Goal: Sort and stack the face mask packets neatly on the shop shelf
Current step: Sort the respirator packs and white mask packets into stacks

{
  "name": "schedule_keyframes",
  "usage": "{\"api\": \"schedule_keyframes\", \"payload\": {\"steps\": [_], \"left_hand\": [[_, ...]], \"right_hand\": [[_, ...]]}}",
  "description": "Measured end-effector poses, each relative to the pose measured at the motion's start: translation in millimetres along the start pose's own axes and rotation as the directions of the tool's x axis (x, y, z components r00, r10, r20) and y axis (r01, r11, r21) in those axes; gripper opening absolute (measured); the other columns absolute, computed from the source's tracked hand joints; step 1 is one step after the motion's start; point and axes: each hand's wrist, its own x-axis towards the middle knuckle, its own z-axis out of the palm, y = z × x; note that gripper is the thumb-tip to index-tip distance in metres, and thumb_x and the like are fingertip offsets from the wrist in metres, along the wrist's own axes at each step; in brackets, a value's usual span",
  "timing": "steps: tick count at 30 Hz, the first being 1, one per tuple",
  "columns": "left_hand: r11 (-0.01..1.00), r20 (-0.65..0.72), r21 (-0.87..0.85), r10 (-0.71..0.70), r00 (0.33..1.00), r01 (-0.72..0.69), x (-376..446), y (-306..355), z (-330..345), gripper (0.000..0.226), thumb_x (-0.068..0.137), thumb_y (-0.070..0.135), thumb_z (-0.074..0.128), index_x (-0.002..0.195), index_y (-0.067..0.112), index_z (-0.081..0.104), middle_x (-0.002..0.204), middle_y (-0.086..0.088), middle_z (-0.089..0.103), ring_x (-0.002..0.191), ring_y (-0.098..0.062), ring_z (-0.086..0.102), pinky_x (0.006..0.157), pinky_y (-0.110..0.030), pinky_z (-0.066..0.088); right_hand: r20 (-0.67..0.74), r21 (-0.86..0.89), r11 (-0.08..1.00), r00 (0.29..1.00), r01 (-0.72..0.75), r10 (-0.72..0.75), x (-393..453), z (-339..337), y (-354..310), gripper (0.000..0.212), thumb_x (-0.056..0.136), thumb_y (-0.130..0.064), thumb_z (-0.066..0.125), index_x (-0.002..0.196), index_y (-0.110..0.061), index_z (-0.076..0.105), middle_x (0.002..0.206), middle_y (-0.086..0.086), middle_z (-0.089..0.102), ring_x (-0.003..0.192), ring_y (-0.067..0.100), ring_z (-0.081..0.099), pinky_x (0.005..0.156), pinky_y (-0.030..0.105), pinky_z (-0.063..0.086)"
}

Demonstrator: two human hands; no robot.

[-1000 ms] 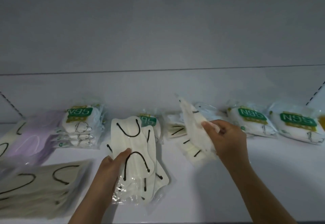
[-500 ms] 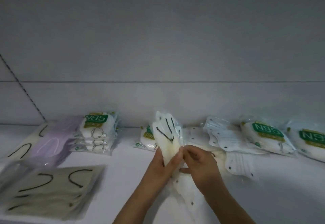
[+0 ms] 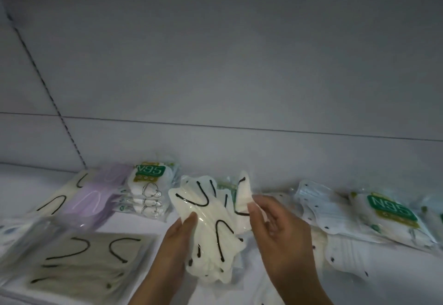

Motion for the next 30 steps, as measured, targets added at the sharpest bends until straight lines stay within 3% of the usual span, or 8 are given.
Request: {"api": "schedule_keyframes", "payload": {"steps": [4,9,13,17,20,25,28,30], "left_hand": [[0.977,0.034,-0.164,-0.131,0.991,0.135,-7.6,5.7,-9.1,0.042,0.102,0.035,0.049,0.129,0.005,0.061,0.117,-0.022,0.071,0.107,-0.037,0.07,0.094,-0.049,0.051],[0.965,0.163,-0.179,-0.163,0.973,0.192,-11.5,13.8,-12.2,0.066,0.099,0.061,0.03,0.11,0.009,0.068,0.097,-0.016,0.077,0.082,-0.024,0.076,0.062,-0.032,0.059],[0.957,0.178,-0.173,-0.203,0.963,0.234,-8.9,4.0,-16.0,0.063,0.096,0.061,0.045,0.129,0.011,0.064,0.121,-0.019,0.07,0.112,-0.033,0.068,0.101,-0.047,0.049],[0.983,0.114,-0.118,-0.13,0.985,0.143,-6.1,-6.2,-19.4,0.031,0.099,0.021,0.055,0.127,0.008,0.061,0.114,-0.018,0.073,0.103,-0.036,0.071,0.091,-0.049,0.054],[0.99,0.071,-0.108,-0.088,0.994,0.095,-7.1,-8.5,-14.7,0.032,0.097,0.017,0.056,0.127,0.007,0.061,0.114,-0.018,0.073,0.104,-0.036,0.071,0.087,-0.047,0.055],[0.971,0.108,-0.187,-0.127,0.986,0.146,-11.7,-15.5,9.2,0.05,0.1,0.044,0.046,0.129,0.006,0.061,0.122,-0.02,0.069,0.113,-0.035,0.067,0.101,-0.049,0.049],[0.99,0.122,-0.126,-0.05,0.991,0.066,-11.9,-16.6,21.9,0.042,0.098,0.041,0.053,0.123,0.01,0.065,0.113,-0.018,0.073,0.104,-0.034,0.071,0.087,-0.043,0.055],[0.997,0.061,-0.077,0.024,0.998,-0.019,-5.4,-20.3,20.8,0.037,0.094,0.029,0.062,0.124,0.007,0.065,0.108,-0.018,0.075,0.099,-0.036,0.072,0.082,-0.043,0.056]], "right_hand": [[0.272,-0.455,0.772,0.895,0.444,-0.354,-3.8,23.6,17.4,0.035,0.088,-0.025,0.052,0.115,-0.036,0.071,0.101,-0.025,0.071,0.086,-0.006,0.066,0.07,0.01,0.052],[0.527,-0.355,0.762,0.789,0.542,-0.315,-16.9,30.0,70.9,0.042,0.078,-0.016,0.057,0.11,-0.037,0.074,0.122,-0.024,0.066,0.116,-0.001,0.057,0.098,0.016,0.043],[0.387,-0.283,0.908,0.903,0.309,-0.186,-22.2,22.7,72.9,0.037,0.093,-0.019,0.05,0.115,-0.042,0.067,0.124,-0.036,0.058,0.118,-0.013,0.052,0.101,0.011,0.04],[0.041,-0.131,0.991,0.999,-0.006,0.011,-14.2,11.4,33.5,0.024,0.1,-0.029,0.05,0.101,-0.05,0.062,0.102,-0.042,0.063,0.096,-0.017,0.061,0.079,0.006,0.047],[-0.221,0.175,0.959,0.941,-0.222,0.258,2.4,6.0,23.3,0.009,0.098,-0.033,0.053,0.097,-0.038,0.06,0.089,-0.022,0.069,0.084,0.003,0.068,0.077,0.024,0.053],[-0.035,0.584,0.618,0.745,-0.526,0.666,0.6,20.9,34.1,0.007,0.095,-0.003,0.059,0.091,-0.009,0.059,0.092,0.012,0.064,0.081,0.028,0.069,0.073,0.033,0.06],[0.116,0.378,0.577,0.656,-0.724,0.746,-19.1,26.6,37.0,0.006,0.092,-0.003,0.063,0.093,0.0,0.058,0.081,0.021,0.072,0.061,0.027,0.072,0.056,0.029,0.058],[0.181,0.076,0.705,0.705,-0.706,0.686,-32.0,21.5,39.9,0.016,0.092,-0.021,0.068,0.092,-0.007,0.06,0.069,0.011,0.071,0.048,0.018,0.064,0.044,0.023,0.048]]}}
